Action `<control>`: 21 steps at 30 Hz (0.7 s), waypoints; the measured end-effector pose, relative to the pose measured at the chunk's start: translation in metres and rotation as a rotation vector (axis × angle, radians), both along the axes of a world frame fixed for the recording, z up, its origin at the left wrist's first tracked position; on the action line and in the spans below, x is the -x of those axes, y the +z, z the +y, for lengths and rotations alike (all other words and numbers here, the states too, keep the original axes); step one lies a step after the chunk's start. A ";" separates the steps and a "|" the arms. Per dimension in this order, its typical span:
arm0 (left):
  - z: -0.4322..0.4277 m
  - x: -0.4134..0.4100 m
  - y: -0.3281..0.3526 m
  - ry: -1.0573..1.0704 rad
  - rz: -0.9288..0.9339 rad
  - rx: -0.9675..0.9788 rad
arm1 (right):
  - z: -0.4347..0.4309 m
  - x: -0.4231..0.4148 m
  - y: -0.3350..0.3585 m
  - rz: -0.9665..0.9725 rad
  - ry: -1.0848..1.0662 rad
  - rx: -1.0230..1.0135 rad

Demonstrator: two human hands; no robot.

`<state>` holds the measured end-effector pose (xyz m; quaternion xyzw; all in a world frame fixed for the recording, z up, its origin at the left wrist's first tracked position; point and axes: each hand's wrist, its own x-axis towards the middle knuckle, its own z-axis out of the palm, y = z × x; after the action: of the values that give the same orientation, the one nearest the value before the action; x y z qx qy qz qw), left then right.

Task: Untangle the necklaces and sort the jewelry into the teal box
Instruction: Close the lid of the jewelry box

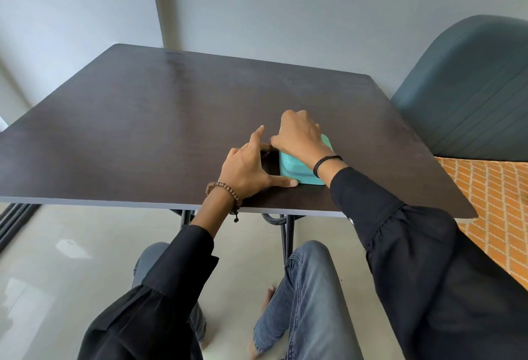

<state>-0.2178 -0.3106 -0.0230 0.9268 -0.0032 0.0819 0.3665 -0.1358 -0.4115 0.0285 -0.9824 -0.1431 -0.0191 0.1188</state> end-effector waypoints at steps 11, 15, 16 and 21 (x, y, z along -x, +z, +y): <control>0.002 -0.002 -0.001 -0.007 0.019 0.006 | 0.009 -0.004 0.001 -0.030 0.060 0.001; 0.002 -0.002 0.001 -0.013 0.033 -0.007 | 0.006 -0.006 0.002 -0.097 0.095 0.068; 0.002 -0.003 0.001 -0.014 0.036 -0.008 | 0.006 -0.006 0.004 -0.109 0.104 0.096; 0.002 -0.002 0.000 -0.031 0.037 -0.011 | 0.005 -0.005 0.013 -0.124 0.144 0.161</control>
<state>-0.2154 -0.3081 -0.0227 0.9301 -0.0112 0.0592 0.3624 -0.1305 -0.4062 0.0417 -0.9728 -0.2216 -0.0598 0.0316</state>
